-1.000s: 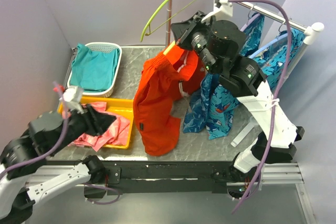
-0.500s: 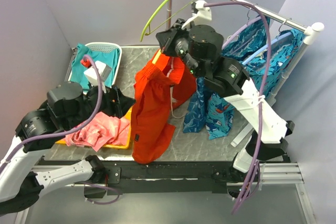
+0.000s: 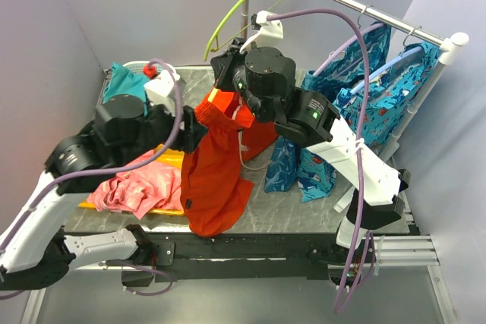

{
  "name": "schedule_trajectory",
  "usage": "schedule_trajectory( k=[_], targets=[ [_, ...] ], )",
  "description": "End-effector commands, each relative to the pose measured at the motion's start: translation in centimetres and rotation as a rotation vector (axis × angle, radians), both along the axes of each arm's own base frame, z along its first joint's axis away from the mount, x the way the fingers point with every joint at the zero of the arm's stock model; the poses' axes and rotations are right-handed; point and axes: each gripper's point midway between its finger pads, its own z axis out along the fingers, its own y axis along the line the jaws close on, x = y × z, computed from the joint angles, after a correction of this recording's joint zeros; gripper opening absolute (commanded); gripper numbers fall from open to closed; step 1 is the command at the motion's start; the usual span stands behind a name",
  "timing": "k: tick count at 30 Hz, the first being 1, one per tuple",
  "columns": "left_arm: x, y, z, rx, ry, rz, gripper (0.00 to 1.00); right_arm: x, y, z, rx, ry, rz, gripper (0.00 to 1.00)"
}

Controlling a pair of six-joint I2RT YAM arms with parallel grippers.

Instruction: Place the shorts on the hanger

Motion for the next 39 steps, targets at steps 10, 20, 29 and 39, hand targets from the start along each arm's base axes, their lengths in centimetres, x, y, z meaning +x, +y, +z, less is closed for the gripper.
schedule_trajectory(
  k=[10, 20, 29, 39],
  targets=[
    [2.8, -0.5, -1.3, 0.066, -0.093, 0.109, 0.57, -1.2, -2.0, 4.9, 0.134, -0.067, -0.038, 0.0],
    [3.5, -0.7, -1.5, 0.012, -0.207, 0.165, 0.01, -1.7, -2.5, 3.4, 0.119, -0.033, -0.029, 0.0],
    [2.5, -0.4, -0.4, -0.088, -0.26, 0.132, 0.01, -4.4, -4.9, 2.0, 0.071, -0.037, 0.055, 0.53],
    [2.5, -1.7, 1.2, -0.165, -0.328, 0.084, 0.01, -8.2, -8.8, -0.6, 0.071, -0.003, 0.122, 0.76]
  ],
)
